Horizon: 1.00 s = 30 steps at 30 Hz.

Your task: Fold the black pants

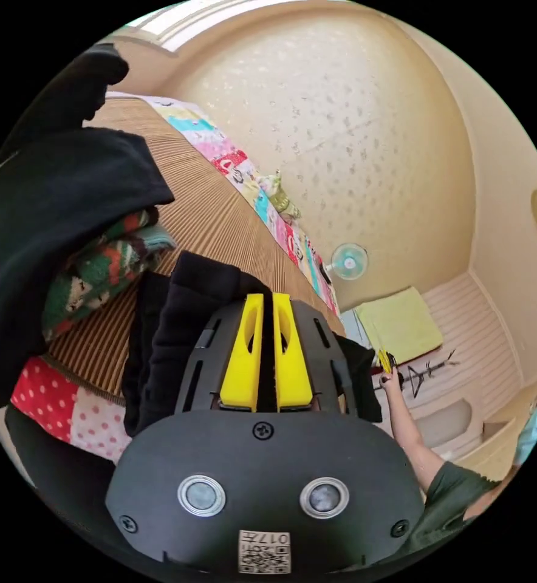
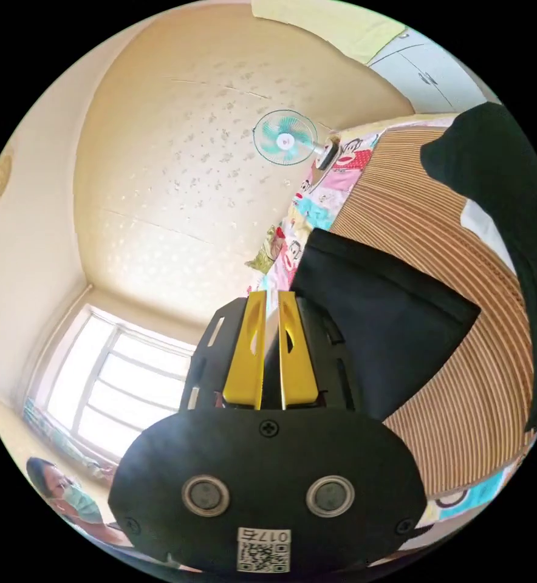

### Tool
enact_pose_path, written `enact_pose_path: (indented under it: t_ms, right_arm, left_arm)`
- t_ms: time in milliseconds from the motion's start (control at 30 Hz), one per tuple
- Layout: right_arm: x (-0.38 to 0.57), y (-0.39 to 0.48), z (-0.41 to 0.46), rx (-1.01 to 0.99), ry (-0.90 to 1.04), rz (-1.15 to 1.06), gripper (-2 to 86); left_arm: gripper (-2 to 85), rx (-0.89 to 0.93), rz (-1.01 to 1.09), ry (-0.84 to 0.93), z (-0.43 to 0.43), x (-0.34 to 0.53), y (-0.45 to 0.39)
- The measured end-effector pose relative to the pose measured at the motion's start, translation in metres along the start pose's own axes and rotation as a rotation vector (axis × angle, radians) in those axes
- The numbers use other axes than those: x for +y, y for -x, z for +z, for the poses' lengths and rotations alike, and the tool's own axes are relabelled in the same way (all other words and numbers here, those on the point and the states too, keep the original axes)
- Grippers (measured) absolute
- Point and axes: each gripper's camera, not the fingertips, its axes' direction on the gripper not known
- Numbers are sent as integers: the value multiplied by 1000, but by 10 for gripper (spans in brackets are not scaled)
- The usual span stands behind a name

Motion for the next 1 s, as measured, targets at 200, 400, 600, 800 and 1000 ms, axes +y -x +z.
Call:
enact_pose_path:
  t_ms: [200,400,600,800,1000]
  right_arm:
    - [14,-40,43,-107,94,-122,77]
    - [86,-196,32,300,187,121,123]
    - [92,-266,62,226,99,298,106]
    - [66,-274,95,299,158,363,47]
    - [105,-276,-1,502,140,247,32]
  left_arm:
    - [123,-3,130,-106,9,30,1]
    - [128,-9,54,40,-22,92,24]
    - [182,-62,-198,186,-2,101,69]
    - [164,-10,-274,243,40,71,98]
    - [165,52,-327,238,33,54,115]
